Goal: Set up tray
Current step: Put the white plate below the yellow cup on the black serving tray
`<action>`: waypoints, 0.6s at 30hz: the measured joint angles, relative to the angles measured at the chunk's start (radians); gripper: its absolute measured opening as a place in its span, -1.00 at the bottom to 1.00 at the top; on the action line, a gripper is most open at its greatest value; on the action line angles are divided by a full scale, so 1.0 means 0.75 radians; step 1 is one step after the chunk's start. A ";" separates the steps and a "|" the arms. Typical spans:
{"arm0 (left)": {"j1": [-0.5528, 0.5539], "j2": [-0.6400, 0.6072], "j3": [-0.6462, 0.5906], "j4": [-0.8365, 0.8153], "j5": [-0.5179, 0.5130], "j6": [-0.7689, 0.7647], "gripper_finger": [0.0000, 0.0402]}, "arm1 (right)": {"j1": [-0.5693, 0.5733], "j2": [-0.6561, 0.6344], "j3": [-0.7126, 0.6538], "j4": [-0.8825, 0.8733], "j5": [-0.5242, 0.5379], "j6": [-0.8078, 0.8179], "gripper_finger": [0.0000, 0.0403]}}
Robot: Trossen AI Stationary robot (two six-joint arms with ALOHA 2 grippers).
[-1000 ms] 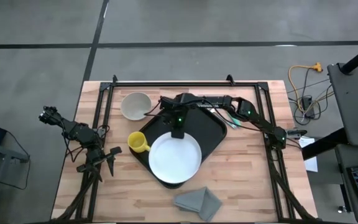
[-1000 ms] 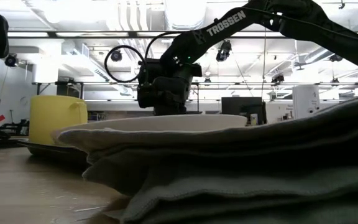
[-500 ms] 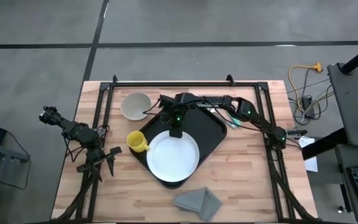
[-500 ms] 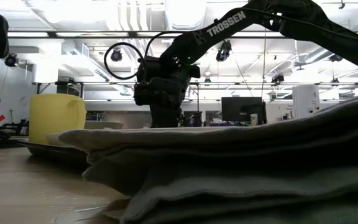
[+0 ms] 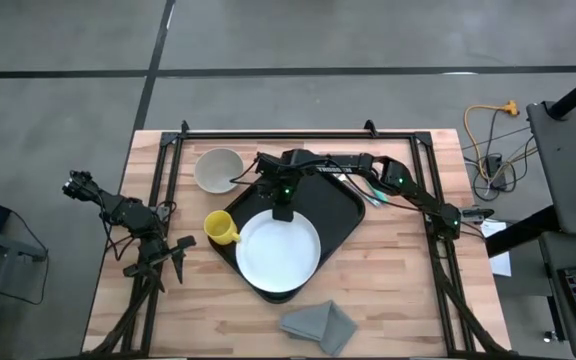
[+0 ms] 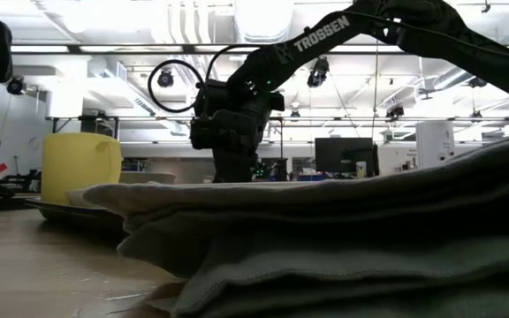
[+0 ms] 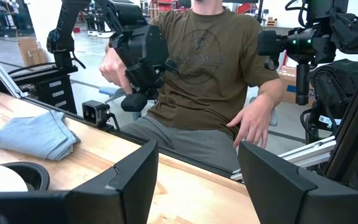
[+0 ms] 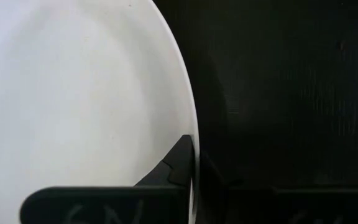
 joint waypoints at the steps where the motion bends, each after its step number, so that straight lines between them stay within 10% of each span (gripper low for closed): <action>1: 0.000 0.000 0.000 0.000 0.000 0.000 0.04 | 0.000 0.000 0.000 0.000 0.000 -0.003 -0.96; 18: 0.000 0.000 0.000 0.000 0.000 0.000 0.04 | -0.002 0.000 0.000 0.003 -0.004 -0.004 -0.51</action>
